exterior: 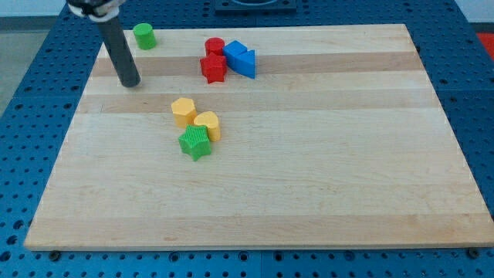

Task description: Push the yellow hexagon to the top center of the board

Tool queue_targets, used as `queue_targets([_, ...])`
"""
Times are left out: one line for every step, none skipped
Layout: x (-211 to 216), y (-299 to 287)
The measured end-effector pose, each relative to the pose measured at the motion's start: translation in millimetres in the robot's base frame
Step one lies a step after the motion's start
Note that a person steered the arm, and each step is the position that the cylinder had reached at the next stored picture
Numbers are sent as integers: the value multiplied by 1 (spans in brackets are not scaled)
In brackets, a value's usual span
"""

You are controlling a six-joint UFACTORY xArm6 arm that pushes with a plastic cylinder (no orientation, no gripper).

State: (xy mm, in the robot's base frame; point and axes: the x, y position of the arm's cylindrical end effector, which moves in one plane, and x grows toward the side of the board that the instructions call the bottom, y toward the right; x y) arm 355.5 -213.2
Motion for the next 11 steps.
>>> queue_targets([37, 36])
queue_targets([54, 69])
queue_targets([66, 88])
queue_targets([87, 88])
queue_targets([102, 105])
queue_targets([86, 112])
queue_targets([80, 111])
queue_targets([71, 111])
queue_targets([50, 111])
queue_targets([31, 120])
queue_targets([28, 163])
